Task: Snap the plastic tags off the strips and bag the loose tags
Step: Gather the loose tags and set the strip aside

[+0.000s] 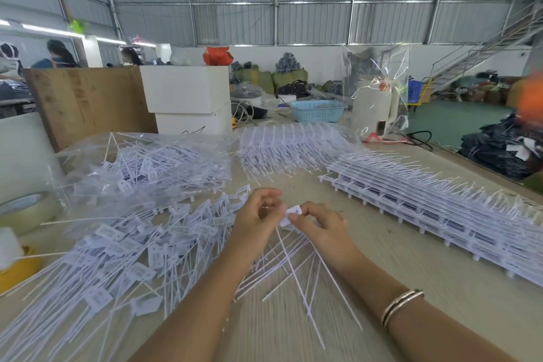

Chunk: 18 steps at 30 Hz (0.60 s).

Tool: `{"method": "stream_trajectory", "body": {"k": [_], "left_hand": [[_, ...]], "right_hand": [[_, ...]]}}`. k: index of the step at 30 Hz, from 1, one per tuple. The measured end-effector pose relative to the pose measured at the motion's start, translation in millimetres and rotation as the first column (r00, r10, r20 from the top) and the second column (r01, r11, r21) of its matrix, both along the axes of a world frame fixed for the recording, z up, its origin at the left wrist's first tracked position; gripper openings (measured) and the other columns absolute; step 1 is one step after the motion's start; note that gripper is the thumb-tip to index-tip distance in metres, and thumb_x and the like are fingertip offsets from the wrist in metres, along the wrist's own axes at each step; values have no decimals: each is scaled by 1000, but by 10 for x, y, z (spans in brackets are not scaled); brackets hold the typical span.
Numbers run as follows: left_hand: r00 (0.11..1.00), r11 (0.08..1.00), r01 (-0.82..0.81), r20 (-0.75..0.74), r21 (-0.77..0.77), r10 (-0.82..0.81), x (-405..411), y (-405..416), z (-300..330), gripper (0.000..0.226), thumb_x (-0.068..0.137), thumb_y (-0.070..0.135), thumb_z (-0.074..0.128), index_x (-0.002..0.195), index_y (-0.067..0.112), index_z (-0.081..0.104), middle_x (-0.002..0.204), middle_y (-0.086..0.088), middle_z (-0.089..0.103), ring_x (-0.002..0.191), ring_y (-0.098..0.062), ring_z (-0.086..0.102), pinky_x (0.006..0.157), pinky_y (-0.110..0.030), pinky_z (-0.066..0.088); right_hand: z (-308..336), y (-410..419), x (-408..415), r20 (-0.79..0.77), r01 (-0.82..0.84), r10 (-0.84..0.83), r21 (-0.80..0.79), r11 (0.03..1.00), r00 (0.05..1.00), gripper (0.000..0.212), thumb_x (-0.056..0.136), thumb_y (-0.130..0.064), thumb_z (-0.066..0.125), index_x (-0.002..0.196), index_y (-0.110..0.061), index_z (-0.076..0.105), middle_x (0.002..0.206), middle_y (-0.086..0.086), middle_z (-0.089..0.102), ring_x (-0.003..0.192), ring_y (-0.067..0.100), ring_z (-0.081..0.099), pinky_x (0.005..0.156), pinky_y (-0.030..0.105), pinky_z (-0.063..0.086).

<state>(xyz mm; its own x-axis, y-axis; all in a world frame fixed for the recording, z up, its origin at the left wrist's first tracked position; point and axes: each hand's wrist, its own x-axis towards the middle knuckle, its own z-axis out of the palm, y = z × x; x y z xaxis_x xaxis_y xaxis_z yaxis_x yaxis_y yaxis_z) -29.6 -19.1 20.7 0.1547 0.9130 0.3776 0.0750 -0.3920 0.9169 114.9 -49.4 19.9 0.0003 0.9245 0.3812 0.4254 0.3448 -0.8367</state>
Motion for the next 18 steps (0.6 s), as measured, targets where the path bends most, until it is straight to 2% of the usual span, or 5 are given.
{"method": "stream_trajectory", "body": {"k": [3,6,9,14,18], "left_hand": [[990,994,5,143,-105,10,-9,-2,42,14,97,18,49,92,19,62,88,-1,66,74,-12,65,61,-24,50],[999,995,13,54,-96,-8,-20,-22,37,30,97,29,47,79,10,62,62,4,64,56,-8,57,54,-20,44],[995,1000,-6,-97,-21,4,-23,-38,26,38,97,33,48,64,18,61,52,6,59,51,-8,52,54,-15,42],[984,1000,-6,-176,-10,4,0,-53,10,38,96,31,51,67,9,62,47,9,56,46,-1,51,51,-10,38],[987,997,0,-158,-77,-12,1,-53,23,37,94,35,52,68,12,63,49,7,55,48,-5,51,54,-16,42]], "right_hand": [[-1,6,25,-175,14,-14,0,1000,984,24,92,-36,56,72,-25,62,77,-7,59,96,24,54,98,53,35],[6,0,33,-205,23,-25,-11,1000,979,24,92,-42,52,74,-28,59,80,6,60,109,36,52,102,57,34],[1,2,33,-221,-80,75,-17,997,972,21,82,-45,53,75,-25,57,84,17,56,98,30,55,103,57,33],[0,-4,31,-154,-186,185,12,983,971,22,91,-17,62,69,-13,60,67,6,59,67,10,54,70,27,41],[16,-25,2,-64,-175,178,61,983,982,22,92,-15,59,71,-16,64,69,6,63,67,14,57,82,40,41]]}}
